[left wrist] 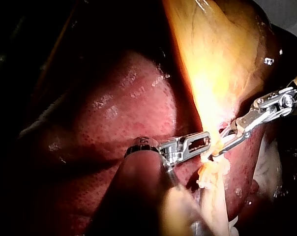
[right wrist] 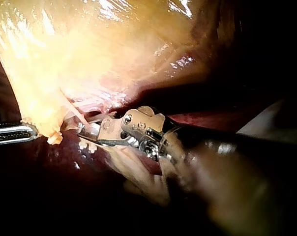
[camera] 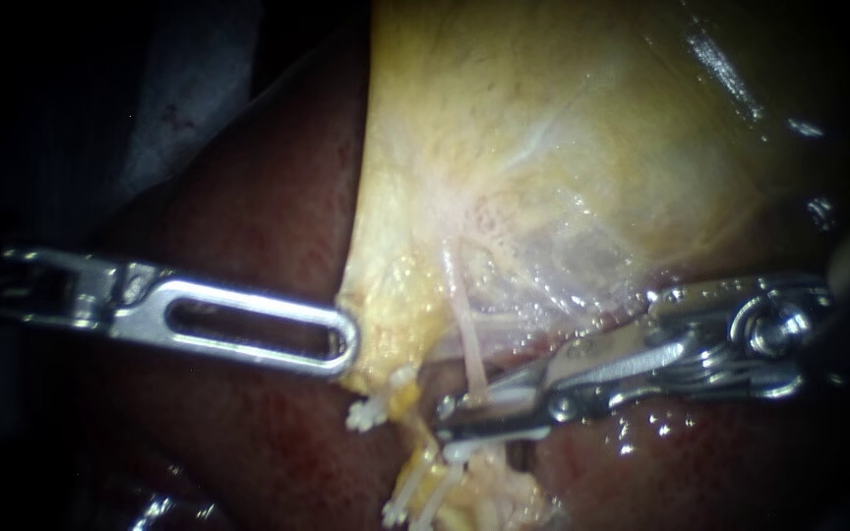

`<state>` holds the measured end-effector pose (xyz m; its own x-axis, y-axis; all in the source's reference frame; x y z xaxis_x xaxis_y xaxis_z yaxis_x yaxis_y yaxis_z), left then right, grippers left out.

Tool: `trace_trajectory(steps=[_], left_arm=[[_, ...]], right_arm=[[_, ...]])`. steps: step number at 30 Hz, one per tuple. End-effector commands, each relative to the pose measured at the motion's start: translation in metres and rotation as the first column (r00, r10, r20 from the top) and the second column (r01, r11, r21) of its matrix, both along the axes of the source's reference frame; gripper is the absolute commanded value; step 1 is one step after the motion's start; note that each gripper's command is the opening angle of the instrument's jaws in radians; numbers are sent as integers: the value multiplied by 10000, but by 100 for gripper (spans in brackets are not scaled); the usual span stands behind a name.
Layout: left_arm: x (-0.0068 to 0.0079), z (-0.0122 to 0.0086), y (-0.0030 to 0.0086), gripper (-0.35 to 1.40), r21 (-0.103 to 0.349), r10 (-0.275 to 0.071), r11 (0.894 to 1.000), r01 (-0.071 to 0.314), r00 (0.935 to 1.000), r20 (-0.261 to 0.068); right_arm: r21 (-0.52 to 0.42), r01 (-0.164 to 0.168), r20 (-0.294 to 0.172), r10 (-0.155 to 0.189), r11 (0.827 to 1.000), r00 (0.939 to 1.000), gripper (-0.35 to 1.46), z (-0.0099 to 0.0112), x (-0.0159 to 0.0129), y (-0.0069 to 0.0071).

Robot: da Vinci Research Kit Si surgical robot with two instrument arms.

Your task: Going back second clip right tube

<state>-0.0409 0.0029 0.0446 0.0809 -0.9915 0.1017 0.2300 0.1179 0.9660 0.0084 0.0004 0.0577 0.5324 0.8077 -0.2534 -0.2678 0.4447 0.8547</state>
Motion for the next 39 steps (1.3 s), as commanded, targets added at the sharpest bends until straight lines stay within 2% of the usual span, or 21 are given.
trace_trajectory(steps=[1,16,17,19,22,27,39], left_arm=[[0,0,0,-35,-3,0,10000,0,10000,1],[0,0,0,-35,-4,-2,10000,2,10000,0],[0,0,0,-35,-4,-2,10000,2,10000,0],[0,0,0,-35,-5,-2,10000,2,10000,-1],[0,0,0,-35,-5,-3,10000,3,10000,-2],[0,0,0,-35,-5,-2,10000,2,10000,-1],[0,0,0,-35,-5,-4,10000,4,10000,-2]], right_arm=[[-2,-1,1,1,10000,10000,-35,0,0,0],[-3,-2,2,2,10000,10000,-35,-2,1,-2],[-3,-4,3,4,10000,10000,-33,-2,1,-2],[-20,-84,-31,84,10000,10000,-12,-3,2,-3],[2,-231,-61,231,9997,9997,8,-4,2,-3],[-369,-164,-328,152,9992,9993,23,-5,2,-2],[-867,0,-549,-48,9962,9985,36,-4,4,-3]])
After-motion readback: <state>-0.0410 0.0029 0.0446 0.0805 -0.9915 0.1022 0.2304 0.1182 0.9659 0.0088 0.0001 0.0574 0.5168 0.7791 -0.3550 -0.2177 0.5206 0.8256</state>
